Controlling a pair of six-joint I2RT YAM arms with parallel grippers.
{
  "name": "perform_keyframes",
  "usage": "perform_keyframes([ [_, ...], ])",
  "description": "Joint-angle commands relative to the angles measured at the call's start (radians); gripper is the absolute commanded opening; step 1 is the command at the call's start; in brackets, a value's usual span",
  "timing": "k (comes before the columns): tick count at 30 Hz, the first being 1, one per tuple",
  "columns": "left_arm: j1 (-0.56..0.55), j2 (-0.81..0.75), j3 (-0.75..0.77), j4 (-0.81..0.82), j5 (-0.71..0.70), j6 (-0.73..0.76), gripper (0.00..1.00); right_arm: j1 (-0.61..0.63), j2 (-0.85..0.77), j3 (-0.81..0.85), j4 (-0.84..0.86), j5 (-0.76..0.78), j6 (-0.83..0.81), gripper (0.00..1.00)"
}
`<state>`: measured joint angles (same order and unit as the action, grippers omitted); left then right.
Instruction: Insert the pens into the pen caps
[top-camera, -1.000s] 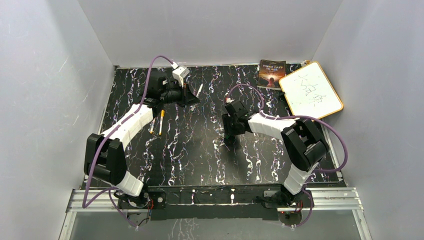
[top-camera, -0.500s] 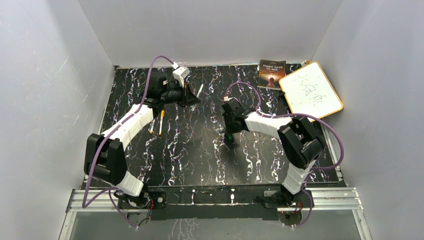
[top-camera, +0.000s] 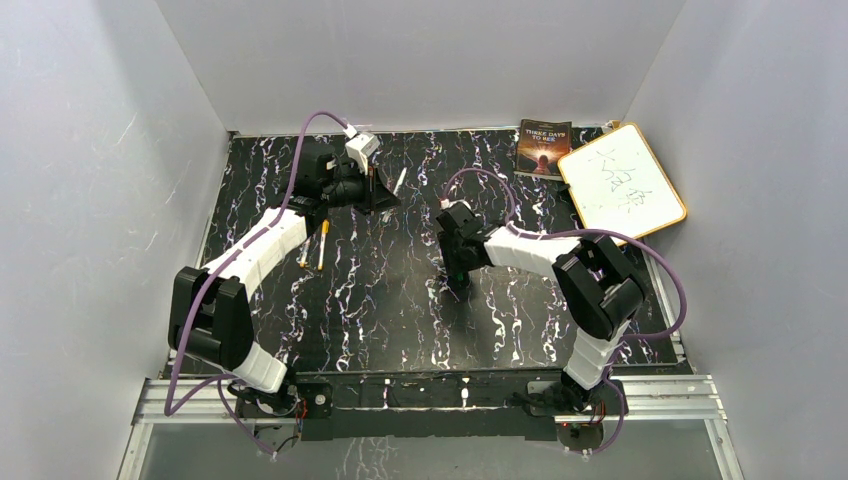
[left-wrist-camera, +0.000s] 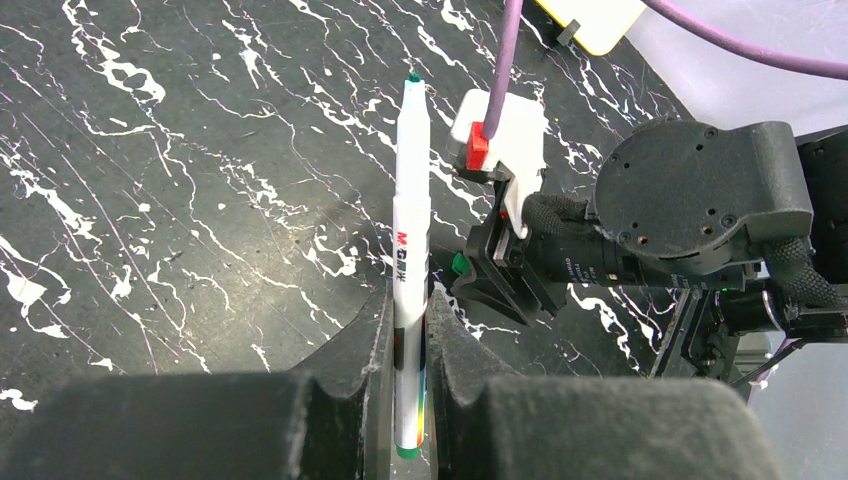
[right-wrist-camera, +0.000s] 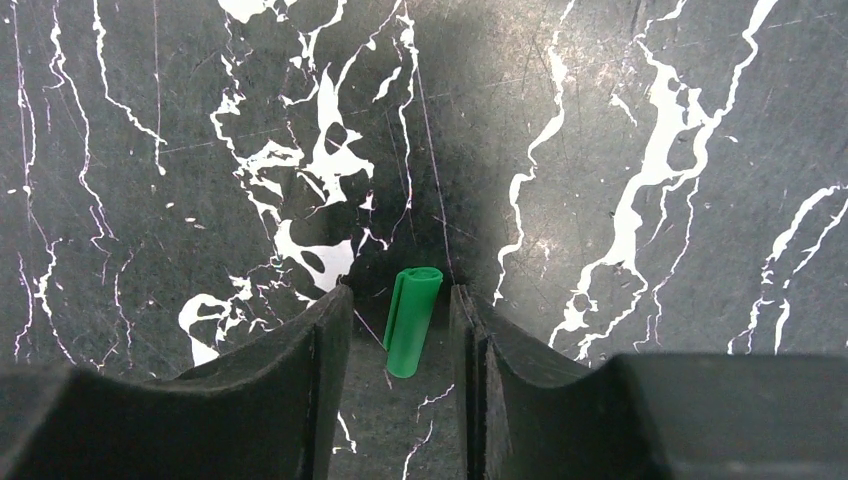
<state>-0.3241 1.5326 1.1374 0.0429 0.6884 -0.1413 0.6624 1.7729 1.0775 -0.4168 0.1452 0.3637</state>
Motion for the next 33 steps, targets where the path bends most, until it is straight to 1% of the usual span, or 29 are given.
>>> perform_keyframes([
  [1, -0.006, -0.003, 0.025, -0.006, 0.004, 0.009, 0.0, 0.023, -0.018, 0.048, -0.012, 0.061, -0.001, 0.37],
  [12, -0.006, -0.007, 0.025, -0.01, -0.002, 0.012, 0.0, 0.049, 0.019, 0.051, -0.04, 0.123, -0.012, 0.19],
  [15, -0.007, -0.008, 0.024, -0.009, -0.003, 0.012, 0.0, 0.048, 0.026, 0.047, -0.027, 0.092, -0.017, 0.07],
  [16, -0.006, -0.007, 0.024, -0.009, -0.002, 0.012, 0.0, 0.049, 0.027, 0.047, -0.022, 0.083, -0.018, 0.01],
  [22, -0.007, -0.007, 0.022, -0.008, -0.005, 0.012, 0.0, 0.042, 0.02, 0.062, 0.006, 0.039, -0.018, 0.0],
  [28, -0.007, -0.008, 0.024, -0.01, -0.003, 0.013, 0.0, -0.016, -0.077, 0.058, 0.073, -0.035, -0.015, 0.0],
  [30, -0.007, -0.009, 0.023, -0.003, 0.002, 0.006, 0.0, -0.046, -0.114, 0.046, 0.113, -0.077, -0.012, 0.0],
  [33, -0.007, -0.012, 0.01, 0.034, 0.028, -0.031, 0.0, -0.108, -0.185, -0.002, 0.228, -0.169, 0.023, 0.0],
])
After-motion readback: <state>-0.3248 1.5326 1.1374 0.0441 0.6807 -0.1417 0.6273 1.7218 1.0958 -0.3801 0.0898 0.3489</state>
